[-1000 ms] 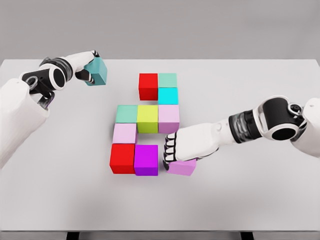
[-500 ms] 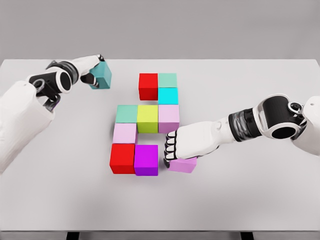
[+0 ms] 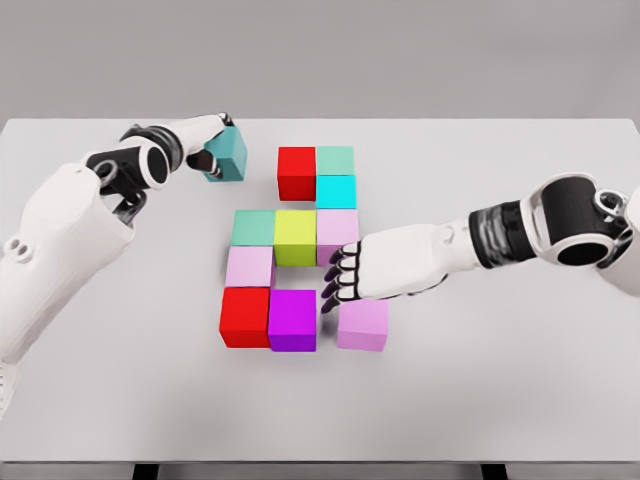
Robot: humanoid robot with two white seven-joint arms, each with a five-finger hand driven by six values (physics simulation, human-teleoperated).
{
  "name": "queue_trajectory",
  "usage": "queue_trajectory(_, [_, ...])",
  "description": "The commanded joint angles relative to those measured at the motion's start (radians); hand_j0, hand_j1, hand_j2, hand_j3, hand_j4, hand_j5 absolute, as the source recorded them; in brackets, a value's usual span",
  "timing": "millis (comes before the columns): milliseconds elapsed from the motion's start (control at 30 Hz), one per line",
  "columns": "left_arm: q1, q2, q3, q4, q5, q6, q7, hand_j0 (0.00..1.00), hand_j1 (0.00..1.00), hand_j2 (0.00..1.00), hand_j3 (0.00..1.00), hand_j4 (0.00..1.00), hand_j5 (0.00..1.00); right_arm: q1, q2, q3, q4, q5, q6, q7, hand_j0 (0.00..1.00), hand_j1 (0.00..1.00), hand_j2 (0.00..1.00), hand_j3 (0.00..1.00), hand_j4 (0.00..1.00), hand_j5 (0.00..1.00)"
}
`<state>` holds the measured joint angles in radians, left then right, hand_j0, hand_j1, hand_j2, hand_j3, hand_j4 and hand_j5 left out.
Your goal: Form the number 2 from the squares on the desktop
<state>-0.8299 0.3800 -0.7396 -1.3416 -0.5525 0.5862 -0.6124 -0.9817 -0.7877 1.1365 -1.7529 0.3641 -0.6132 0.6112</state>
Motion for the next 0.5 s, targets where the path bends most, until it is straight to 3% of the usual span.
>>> queue_trajectory(0, [0.0,-0.01,0.0,0.005,-0.006,-0.003,0.002,0.39,0.39,0.39,0.39,0.39,0.39,-0.002,-0.016,-0.023,0.0,-0.017,0.002,0.0,1.0,1.0,1.0,1.0,1.0,1.0])
queue_trajectory(133, [-0.006,-0.027,0.0,0.035,-0.007,-0.003,0.002,0.39,0.39,0.39,0.39,0.39,0.39,0.0,-0.042,-0.061,0.0,-0.054,0.002,0.0,1.0,1.0,1.0,1.0,1.0,1.0])
queue_trajectory(467, [-0.005,-0.053,0.0,0.042,-0.009,-0.003,0.002,0.39,0.39,0.39,0.39,0.39,0.39,0.005,-0.228,-0.081,0.0,-0.123,0.002,0.0,1.0,1.0,1.0,1.0,1.0,1.0])
